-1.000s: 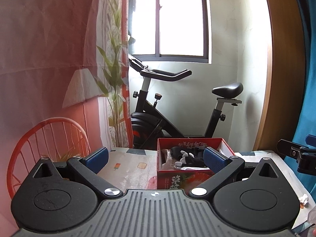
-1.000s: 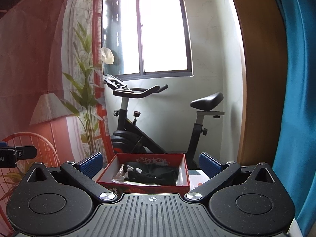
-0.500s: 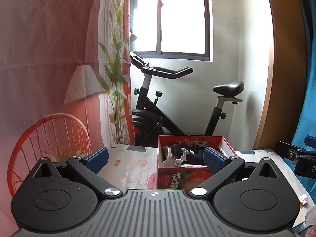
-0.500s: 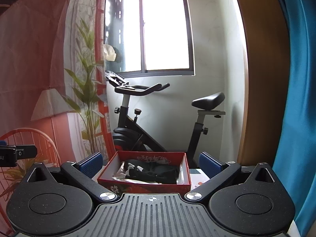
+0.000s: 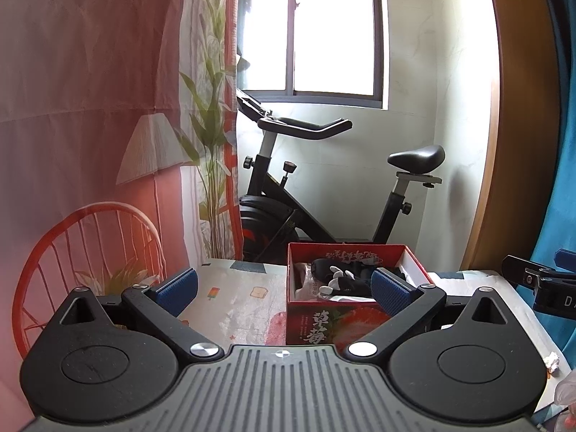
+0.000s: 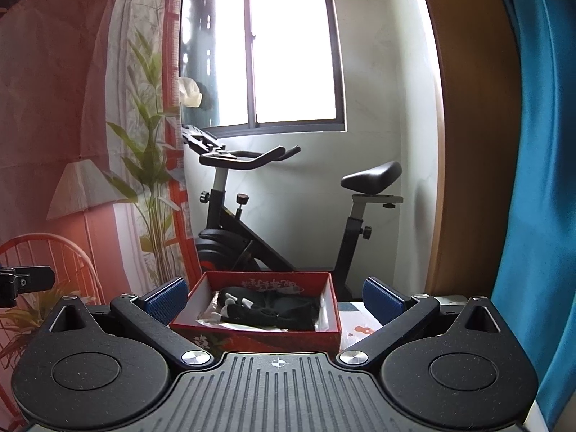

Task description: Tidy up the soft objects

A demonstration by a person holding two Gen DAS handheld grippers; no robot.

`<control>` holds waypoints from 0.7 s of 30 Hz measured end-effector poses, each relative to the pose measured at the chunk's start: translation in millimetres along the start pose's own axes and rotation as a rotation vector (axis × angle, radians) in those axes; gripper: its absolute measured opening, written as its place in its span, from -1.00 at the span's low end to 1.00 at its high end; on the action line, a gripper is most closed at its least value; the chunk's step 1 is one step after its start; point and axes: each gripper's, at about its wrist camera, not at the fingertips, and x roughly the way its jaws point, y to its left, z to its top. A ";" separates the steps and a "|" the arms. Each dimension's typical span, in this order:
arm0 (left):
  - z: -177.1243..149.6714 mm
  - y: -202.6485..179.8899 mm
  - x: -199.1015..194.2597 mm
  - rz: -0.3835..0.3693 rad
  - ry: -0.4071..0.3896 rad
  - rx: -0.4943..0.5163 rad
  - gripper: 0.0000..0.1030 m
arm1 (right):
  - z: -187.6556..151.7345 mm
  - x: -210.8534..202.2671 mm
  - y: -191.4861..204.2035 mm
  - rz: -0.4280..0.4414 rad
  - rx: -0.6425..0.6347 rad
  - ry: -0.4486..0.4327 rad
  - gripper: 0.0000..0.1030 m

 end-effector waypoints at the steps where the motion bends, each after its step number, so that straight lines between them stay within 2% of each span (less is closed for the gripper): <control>1: 0.7 0.6 1.1 -0.001 0.002 0.000 1.00 | -0.4 0.7 -0.5 -0.002 0.003 0.001 0.99; 21: -3.8 2.7 8.5 -0.005 0.032 -0.013 1.00 | -7.5 7.0 -4.2 -0.016 0.019 0.020 0.99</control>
